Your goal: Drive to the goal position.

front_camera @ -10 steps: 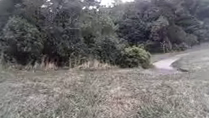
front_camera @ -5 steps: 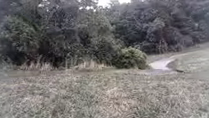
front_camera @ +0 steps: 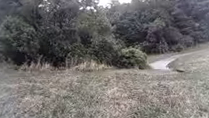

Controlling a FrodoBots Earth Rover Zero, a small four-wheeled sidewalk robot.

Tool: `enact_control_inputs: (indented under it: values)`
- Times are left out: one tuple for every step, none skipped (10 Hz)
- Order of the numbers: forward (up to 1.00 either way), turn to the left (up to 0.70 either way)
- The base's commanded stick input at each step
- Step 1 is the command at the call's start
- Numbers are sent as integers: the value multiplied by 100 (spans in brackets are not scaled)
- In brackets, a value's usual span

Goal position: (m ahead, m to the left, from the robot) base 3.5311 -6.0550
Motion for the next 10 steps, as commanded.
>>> enact_control_inputs:
  values:
    - [45, 0]
    - [45, 0]
    - [28, 0]
    - [11, 0]
    - [0, 0]
    - [0, 0]
    - [0, 0]
    - [0, 0]
    - [0, 0]
    - [0, 0]
